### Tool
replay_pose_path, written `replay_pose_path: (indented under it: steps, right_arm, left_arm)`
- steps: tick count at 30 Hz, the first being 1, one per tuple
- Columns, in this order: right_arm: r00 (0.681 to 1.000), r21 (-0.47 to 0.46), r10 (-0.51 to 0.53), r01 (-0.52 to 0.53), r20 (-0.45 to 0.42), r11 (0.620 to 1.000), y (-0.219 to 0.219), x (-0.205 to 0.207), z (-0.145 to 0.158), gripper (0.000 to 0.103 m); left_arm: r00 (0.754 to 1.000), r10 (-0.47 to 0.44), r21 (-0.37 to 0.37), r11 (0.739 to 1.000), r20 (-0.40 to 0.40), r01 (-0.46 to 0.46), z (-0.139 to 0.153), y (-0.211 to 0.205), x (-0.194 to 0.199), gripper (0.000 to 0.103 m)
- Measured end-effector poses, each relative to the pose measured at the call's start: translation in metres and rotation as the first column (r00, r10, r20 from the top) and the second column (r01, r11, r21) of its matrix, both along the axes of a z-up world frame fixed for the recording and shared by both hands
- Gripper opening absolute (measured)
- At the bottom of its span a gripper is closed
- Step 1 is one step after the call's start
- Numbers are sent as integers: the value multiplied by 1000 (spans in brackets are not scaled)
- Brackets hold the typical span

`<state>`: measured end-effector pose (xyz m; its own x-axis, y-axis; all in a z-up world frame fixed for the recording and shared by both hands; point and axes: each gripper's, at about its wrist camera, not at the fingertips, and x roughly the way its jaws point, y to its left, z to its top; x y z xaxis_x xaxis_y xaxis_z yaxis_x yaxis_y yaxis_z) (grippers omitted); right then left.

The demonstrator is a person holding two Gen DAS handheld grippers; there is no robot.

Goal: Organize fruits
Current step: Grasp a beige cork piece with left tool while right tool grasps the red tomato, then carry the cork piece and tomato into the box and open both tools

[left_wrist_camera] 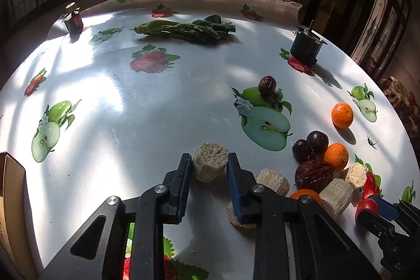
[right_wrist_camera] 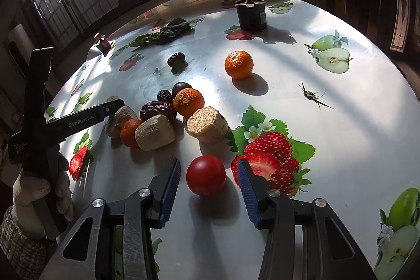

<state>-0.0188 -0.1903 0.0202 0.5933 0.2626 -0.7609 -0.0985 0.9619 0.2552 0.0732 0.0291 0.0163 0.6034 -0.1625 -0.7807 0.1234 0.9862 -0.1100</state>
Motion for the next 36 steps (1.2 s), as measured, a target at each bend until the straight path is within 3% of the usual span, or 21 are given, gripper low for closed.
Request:
replay_pose_path:
  steps: [2,7,14,20,24,28,36]
  right_arm:
    - [1000,-9,6,-6,3,1000,2,-1,0,31]
    - [1000,-32,2,-1,18,999,4,-2,0,31]
    - [999,-61,-29,31,42,998,3,-8,3,31]
    - [998,-19,-13,14,57,1000,16,-28,26,31]
    - [994,-7,66,-65,84,998,54,-40,49,31]
    - [976,19,191,-194,100,981,115,-47,64,31]
    - [907,74,415,-420,74,905,243,-49,61,32]
  left_arm:
    - [1000,3,-14,1000,-2,-3,3,2,-2,26]
    - [999,1,-42,999,33,0,26,7,-21,26]
    - [996,11,-148,989,83,2,64,33,-74,26]
    - [987,129,-209,972,98,-106,82,97,-133,26]
    - [960,265,-184,951,84,-247,76,155,-158,26]
    - [918,394,-153,911,48,-383,61,212,-174,26]
    - [854,520,-120,849,20,-514,43,281,-200,26]
